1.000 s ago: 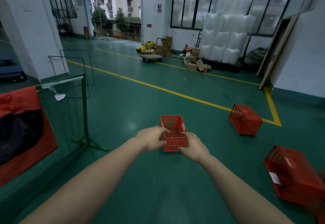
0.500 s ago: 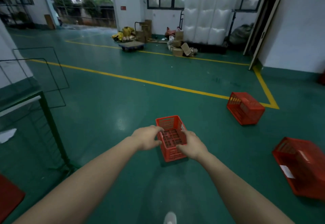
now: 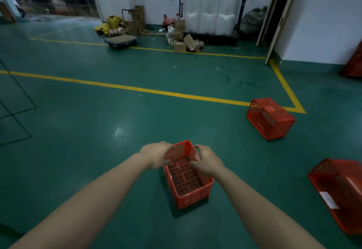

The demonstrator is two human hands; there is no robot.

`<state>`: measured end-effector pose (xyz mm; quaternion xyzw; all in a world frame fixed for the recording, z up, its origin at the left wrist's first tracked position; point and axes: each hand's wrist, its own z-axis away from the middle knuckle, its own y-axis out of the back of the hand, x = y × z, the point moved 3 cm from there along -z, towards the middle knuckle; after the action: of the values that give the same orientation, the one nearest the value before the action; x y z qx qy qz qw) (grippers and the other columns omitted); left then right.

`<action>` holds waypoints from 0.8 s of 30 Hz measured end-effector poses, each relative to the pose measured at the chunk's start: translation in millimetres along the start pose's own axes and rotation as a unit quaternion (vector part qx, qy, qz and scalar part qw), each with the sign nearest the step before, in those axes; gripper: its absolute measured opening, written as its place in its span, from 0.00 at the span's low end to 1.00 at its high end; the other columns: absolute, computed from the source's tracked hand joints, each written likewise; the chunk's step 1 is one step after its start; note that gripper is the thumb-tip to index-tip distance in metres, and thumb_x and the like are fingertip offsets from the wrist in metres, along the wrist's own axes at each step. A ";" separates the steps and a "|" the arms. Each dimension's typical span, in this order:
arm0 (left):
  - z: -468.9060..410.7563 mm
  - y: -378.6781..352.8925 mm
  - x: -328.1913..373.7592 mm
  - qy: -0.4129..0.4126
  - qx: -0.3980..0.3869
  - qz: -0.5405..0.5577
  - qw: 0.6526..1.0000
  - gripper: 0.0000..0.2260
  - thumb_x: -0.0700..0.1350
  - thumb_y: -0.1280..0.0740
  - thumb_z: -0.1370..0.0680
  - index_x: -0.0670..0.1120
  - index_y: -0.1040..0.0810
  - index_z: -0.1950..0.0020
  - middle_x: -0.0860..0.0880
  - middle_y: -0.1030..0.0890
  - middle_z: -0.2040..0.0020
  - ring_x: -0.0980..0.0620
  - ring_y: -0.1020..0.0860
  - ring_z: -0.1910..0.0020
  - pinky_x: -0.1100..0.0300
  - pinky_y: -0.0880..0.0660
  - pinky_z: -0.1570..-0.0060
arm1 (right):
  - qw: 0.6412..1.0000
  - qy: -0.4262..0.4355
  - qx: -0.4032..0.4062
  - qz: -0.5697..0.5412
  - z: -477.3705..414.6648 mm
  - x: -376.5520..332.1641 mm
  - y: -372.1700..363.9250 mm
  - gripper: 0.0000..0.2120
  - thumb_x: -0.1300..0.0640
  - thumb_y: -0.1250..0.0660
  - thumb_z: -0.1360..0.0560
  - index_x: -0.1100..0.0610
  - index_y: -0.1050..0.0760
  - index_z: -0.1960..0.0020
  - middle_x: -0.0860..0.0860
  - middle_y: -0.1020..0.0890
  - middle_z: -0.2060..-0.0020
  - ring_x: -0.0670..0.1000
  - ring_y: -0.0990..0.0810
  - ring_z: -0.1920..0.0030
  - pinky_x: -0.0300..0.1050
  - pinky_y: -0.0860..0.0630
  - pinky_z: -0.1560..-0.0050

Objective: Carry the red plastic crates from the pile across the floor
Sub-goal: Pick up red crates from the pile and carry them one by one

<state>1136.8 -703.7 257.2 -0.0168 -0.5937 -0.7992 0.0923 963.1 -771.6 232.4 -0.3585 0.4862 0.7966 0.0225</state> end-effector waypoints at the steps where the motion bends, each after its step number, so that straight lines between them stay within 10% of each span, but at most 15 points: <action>1: -18.0 -0.9 -8.2 -0.005 -0.009 -0.002 1.000 0.26 0.53 0.35 0.22 0.53 0.37 0.25 0.50 0.31 0.29 0.51 0.30 0.31 0.56 0.30 0.36 | 1.000 -0.007 -0.001 0.002 -16.0 0.5 1.6 0.29 0.52 0.32 0.27 0.51 0.36 0.28 0.50 0.31 0.31 0.51 0.29 0.34 0.47 0.30 0.39; 12: -251.5 -7.5 -96.5 -0.177 -0.116 -0.081 0.974 0.26 0.52 0.35 0.23 0.53 0.37 0.26 0.50 0.30 0.30 0.50 0.30 0.32 0.55 0.30 0.36 | 0.982 -0.170 0.046 -0.072 -202.4 21.9 -22.1 0.28 0.51 0.32 0.28 0.54 0.33 0.29 0.55 0.29 0.31 0.55 0.30 0.32 0.48 0.31 0.35; 24: -422.1 -74.7 -171.3 -0.342 -0.283 -0.138 0.885 0.25 0.51 0.33 0.25 0.52 0.33 0.28 0.49 0.28 0.32 0.48 0.27 0.35 0.53 0.28 0.37 | 0.884 -0.392 0.090 -0.237 -324.0 42.8 -110.9 0.28 0.57 0.30 0.29 0.57 0.30 0.30 0.57 0.27 0.33 0.57 0.28 0.33 0.45 0.33 0.32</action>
<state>1327.5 -1062.9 38.9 -0.2328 -0.3329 -0.8826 -0.2366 1152.0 -982.8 35.4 -0.1180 0.4082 0.7957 0.4316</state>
